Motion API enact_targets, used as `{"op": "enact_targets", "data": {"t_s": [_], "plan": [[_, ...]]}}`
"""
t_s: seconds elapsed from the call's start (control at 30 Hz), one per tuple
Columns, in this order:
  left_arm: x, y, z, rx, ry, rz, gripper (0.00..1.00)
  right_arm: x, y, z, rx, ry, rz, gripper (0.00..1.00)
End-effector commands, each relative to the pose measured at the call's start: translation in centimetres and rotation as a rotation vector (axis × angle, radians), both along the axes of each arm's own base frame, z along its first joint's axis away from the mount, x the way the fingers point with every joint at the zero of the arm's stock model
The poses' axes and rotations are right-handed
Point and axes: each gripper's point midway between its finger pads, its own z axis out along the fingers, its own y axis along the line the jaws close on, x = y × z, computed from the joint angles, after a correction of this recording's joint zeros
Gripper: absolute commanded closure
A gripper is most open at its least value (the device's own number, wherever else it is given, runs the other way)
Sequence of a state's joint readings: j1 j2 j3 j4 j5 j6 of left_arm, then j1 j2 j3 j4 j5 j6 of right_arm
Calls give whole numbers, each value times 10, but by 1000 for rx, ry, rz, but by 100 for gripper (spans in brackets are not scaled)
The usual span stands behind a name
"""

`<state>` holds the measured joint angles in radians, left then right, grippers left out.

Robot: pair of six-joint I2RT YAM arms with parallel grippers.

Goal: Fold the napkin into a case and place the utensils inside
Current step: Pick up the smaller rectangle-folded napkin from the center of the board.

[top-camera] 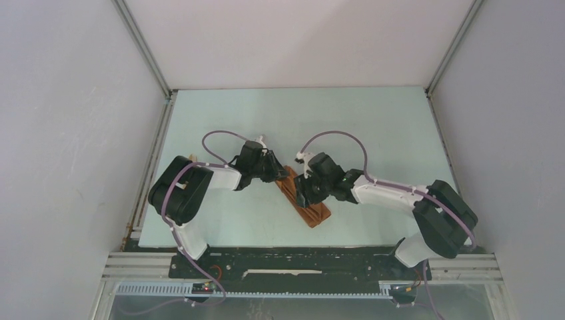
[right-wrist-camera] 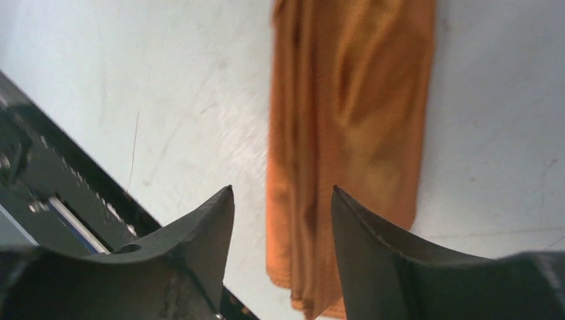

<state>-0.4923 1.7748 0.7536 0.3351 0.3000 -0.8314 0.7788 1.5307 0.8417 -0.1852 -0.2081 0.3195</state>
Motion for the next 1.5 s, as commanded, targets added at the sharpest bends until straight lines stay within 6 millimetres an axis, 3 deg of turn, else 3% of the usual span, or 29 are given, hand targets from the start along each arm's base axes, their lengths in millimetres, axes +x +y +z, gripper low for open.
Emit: {"op": "enact_targets", "data": {"t_s": [0.0, 0.17, 0.67, 0.97, 1.3, 1.47], "plan": [[-10, 3, -8, 33, 11, -39, 71, -9, 0, 29, -125, -231, 165, 34], [-10, 3, -12, 33, 19, -36, 71, -7, 0, 22, -278, -284, 203, 28], [-8, 6, -12, 43, 13, -29, 69, -9, 11, -16, -544, -330, 223, 27], [-7, 10, -10, 49, 4, -20, 69, -15, 5, -41, -583, -271, 162, 33], [-7, 13, -10, 60, -1, -18, 69, -19, -1, -42, -613, -298, 169, 25], [-6, 14, -9, 57, -1, -18, 69, -31, -2, -58, -514, -214, 160, 28]]}}
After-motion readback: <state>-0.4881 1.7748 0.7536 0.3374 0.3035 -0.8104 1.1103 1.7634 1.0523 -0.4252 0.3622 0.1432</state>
